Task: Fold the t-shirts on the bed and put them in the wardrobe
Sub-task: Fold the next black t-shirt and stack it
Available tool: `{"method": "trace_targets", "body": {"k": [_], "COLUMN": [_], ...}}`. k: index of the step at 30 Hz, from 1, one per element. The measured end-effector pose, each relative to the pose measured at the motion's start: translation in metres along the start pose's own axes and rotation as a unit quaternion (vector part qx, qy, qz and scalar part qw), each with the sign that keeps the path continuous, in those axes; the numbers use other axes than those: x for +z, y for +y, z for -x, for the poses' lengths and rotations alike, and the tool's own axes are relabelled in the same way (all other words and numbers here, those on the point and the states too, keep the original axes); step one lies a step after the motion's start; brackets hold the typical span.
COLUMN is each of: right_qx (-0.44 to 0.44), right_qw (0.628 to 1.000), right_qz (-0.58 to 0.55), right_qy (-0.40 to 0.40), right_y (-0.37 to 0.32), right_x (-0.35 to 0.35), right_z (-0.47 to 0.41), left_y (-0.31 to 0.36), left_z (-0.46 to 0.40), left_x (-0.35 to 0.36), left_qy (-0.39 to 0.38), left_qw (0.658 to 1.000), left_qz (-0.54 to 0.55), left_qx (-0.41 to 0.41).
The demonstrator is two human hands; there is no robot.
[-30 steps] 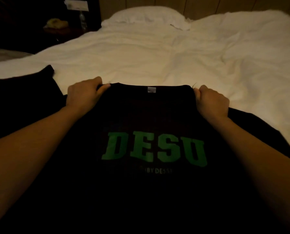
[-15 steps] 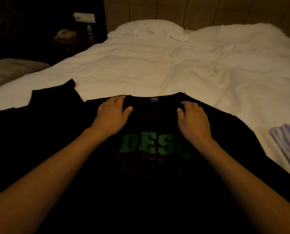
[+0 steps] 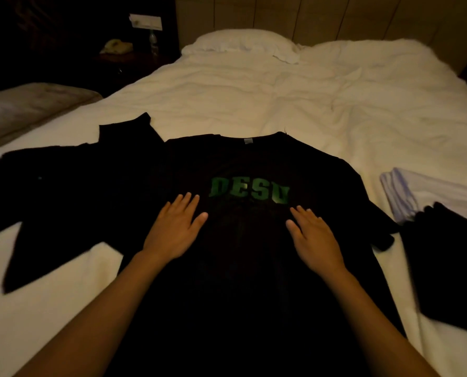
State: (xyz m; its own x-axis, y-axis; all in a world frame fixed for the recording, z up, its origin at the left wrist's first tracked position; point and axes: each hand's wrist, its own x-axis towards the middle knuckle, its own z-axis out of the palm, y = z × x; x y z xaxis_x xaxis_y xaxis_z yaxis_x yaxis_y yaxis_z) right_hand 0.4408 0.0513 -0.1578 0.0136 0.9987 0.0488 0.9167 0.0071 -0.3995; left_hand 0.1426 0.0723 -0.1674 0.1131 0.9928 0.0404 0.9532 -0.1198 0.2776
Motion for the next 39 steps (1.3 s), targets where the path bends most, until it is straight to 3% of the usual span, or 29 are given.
{"method": "trace_targets", "body": {"k": [11, 22, 29, 32, 34, 36, 37, 39], "right_qx": [-0.008, -0.027, -0.031, 0.016, 0.081, 0.176, 0.234, 0.314], "right_qw": [1.000, 0.999, 0.989, 0.978, 0.961, 0.922, 0.882, 0.757], "right_qz": [0.002, -0.013, -0.077, -0.185, -0.259, -0.346, -0.409, -0.571], "right_qy": [-0.007, 0.043, 0.122, 0.093, 0.061, 0.003, -0.025, -0.041], "right_y": [-0.005, -0.001, -0.001, -0.009, -0.006, 0.000, 0.002, 0.006], "right_x": [-0.002, 0.008, 0.026, 0.022, 0.028, 0.036, 0.038, 0.042], "right_z": [0.146, 0.280, 0.352, 0.369, 0.378, 0.382, 0.382, 0.377], "left_y": [0.011, 0.041, 0.067, 0.079, 0.083, 0.085, 0.085, 0.083], "left_z": [0.163, 0.291, 0.343, 0.355, 0.358, 0.361, 0.362, 0.366], "left_x": [0.002, 0.021, 0.027, 0.035, 0.041, 0.045, 0.047, 0.050], "left_qy": [0.006, 0.086, 0.071, 0.025, -0.019, -0.047, -0.060, -0.099], "left_qw": [1.000, 0.983, 0.955, 0.941, 0.907, 0.814, 0.749, 0.633], "left_qz": [0.023, 0.161, 0.281, 0.316, 0.373, 0.504, 0.574, 0.679], "left_qx": [-0.021, -0.033, -0.064, -0.118, -0.193, -0.283, -0.326, -0.358]}}
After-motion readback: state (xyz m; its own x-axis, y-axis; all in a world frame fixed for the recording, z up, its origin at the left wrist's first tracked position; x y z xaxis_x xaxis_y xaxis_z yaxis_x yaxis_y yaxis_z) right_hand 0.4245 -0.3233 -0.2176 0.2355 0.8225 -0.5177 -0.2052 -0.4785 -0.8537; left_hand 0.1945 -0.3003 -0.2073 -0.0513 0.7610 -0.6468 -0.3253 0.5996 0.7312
